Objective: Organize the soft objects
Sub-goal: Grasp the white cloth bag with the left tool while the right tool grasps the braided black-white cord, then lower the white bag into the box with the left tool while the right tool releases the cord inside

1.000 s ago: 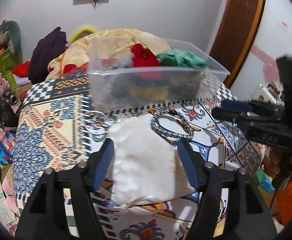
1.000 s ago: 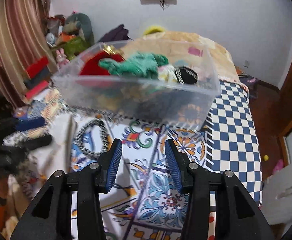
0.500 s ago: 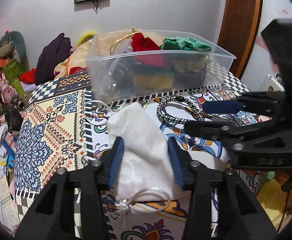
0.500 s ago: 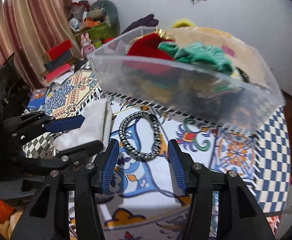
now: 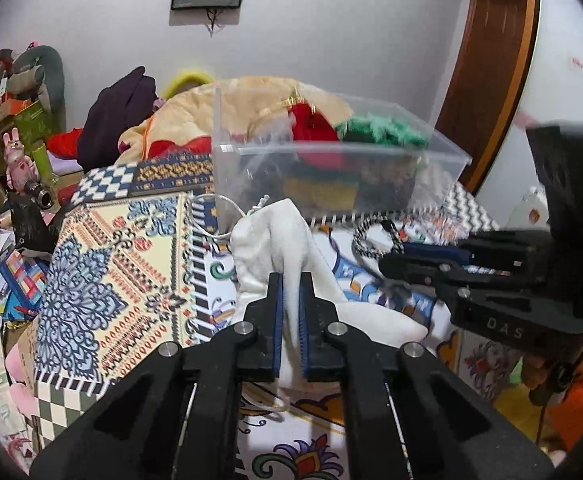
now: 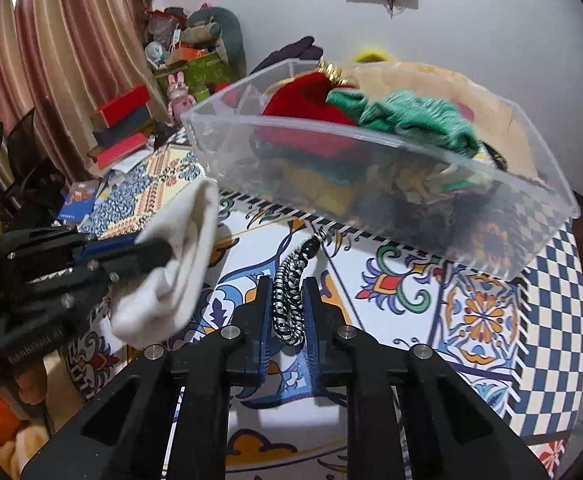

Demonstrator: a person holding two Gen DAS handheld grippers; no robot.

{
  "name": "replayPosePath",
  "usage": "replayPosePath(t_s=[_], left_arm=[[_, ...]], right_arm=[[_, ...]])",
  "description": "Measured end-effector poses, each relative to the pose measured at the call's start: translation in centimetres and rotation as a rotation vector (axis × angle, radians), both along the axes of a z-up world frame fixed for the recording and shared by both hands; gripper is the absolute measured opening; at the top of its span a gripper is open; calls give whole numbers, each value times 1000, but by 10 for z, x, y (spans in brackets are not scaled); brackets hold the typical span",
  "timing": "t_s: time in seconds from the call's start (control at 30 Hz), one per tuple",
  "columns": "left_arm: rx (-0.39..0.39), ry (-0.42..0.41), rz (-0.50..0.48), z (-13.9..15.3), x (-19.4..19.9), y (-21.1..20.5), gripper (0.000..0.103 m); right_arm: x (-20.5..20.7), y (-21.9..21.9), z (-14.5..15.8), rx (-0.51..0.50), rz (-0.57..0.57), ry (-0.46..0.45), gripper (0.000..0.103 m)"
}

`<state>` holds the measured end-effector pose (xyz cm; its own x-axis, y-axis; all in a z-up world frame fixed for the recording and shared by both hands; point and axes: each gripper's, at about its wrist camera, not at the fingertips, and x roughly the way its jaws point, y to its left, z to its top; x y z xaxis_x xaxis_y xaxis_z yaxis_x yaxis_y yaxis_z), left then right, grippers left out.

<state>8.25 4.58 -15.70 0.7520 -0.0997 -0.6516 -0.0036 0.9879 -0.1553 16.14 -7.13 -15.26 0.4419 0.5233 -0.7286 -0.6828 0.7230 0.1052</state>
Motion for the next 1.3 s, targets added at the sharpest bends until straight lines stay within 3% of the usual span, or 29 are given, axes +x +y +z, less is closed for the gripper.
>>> replayPosePath(t_s=[0.33,0.67,0.77,1.0,1.3], left_arm=[[2,-146,1,58,-9,-2,6],[6,-282,23,101,15,-2,6],[-20,-284,24,103,33,2,6],[40,-267,64,96,73,0,6],[42,-142,87,61,118,3,6]], right_arm=[[-17,-26,52,101,-25,-136,13],[-1,-31,91,155,-111,-263,13],[12,-29,96,176,-136,-270,13],[43,-13,96,168,-154,-257,13],[68,13,70,93,-150,-208,15]])
